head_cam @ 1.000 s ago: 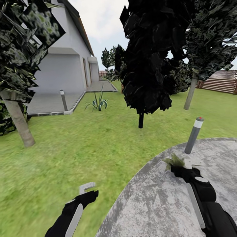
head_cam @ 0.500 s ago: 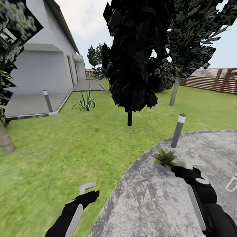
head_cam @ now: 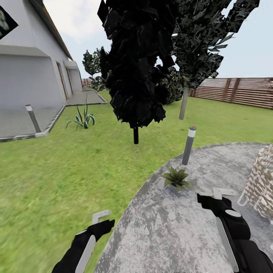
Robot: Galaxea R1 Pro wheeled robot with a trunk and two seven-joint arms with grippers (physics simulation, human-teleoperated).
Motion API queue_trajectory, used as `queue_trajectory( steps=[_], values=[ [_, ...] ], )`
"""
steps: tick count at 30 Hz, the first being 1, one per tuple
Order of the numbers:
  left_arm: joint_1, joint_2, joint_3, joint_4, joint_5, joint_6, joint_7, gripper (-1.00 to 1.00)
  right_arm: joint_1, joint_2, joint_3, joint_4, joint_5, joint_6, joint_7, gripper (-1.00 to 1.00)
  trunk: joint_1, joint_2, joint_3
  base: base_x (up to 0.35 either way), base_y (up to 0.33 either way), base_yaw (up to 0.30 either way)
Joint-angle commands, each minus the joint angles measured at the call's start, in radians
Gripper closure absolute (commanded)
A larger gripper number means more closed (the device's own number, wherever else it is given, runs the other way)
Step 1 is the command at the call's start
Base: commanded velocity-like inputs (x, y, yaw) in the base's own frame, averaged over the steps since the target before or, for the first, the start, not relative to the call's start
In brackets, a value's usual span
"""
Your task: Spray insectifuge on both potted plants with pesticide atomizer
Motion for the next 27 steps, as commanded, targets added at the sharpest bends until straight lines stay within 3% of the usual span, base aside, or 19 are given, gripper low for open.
queue_trajectory(
  steps=[1, 27],
  values=[
    [0.0, 0.0, -0.002, -0.002, 0.011, 0.004, 0.009, -1.0, 0.0, 0.0, 0.001, -0.001, -0.001, 0.005, -0.004, -1.0, 0.0, -0.001, -0.001, 0.0, 0.0, -0.27],
    [0.0, 0.0, -0.003, 0.006, 0.01, 0.003, 0.01, -1.0, 0.001, 0.001, 0.005, -0.001, -0.001, 0.004, -0.013, -1.0, 0.0, -0.001, -0.001, 0.0, 0.0, -0.276]
  ],
)
